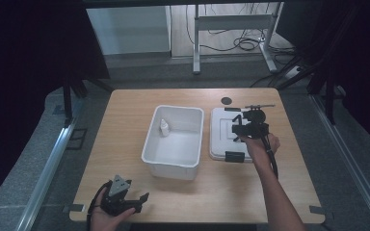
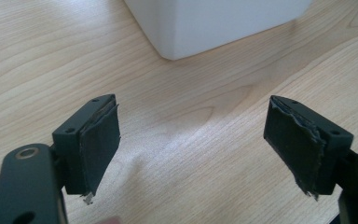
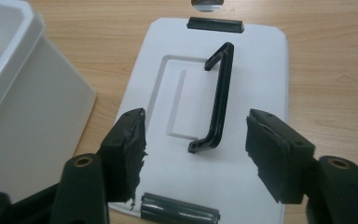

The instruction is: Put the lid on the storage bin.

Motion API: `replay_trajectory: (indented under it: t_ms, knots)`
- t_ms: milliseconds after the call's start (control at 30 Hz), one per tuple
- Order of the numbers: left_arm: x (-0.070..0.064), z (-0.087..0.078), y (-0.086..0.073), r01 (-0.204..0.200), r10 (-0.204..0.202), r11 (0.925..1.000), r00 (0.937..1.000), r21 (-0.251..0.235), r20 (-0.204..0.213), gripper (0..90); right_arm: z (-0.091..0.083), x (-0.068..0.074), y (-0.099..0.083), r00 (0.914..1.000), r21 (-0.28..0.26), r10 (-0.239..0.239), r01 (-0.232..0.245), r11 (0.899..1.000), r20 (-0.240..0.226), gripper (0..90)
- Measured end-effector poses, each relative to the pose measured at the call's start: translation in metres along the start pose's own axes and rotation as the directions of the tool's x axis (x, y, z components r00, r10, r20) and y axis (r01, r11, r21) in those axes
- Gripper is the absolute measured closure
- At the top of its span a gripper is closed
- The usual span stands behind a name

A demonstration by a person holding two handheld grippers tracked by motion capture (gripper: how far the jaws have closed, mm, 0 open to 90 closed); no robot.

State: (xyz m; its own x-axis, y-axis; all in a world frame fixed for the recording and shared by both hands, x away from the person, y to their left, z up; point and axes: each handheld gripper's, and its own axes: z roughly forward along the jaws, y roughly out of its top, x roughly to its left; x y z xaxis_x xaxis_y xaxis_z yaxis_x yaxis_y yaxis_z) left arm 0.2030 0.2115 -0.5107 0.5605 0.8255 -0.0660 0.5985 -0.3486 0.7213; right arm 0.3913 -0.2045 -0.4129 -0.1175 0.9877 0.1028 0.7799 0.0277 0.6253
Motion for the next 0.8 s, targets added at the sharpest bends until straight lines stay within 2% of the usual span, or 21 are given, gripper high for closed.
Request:
replay_trajectory:
  t_ms: [233, 300, 533, 667, 800]
  knots:
    - [0.000, 0.001, 0.000, 0.000, 0.000, 1.0000, 1.0000, 0.003, -0.003, 18.4, 0.026, -0.014, 0.020, 0.9992, 0.099, 0.035, -0.034, 0.994, -0.016, 48.5]
    - [0.000, 0.001, 0.000, -0.002, 0.002, 1.0000, 1.0000, 0.004, -0.002, 18.4, 0.031, -0.016, 0.023, 0.9986, 0.107, 0.049, -0.047, 0.993, -0.018, 49.7]
    - [-0.002, 0.003, -0.001, -0.006, 0.006, 0.9999, 1.0000, 0.015, 0.002, 18.5, 0.049, -0.019, 0.030, 0.9982, 0.154, 0.051, -0.046, 0.987, -0.030, 54.2]
    - [-0.003, 0.003, -0.001, -0.010, 0.010, 0.9997, 0.9999, 0.021, 0.004, 18.8, 0.055, -0.023, 0.040, 0.9992, 0.182, 0.038, -0.036, 0.983, -0.007, 56.4]
    - [-0.001, 0.004, -0.002, -0.005, 0.005, 0.9998, 1.0000, 0.018, 0.001, 18.9, 0.060, -0.025, 0.044, 0.9986, 0.202, 0.052, -0.049, 0.978, -0.012, 57.4]
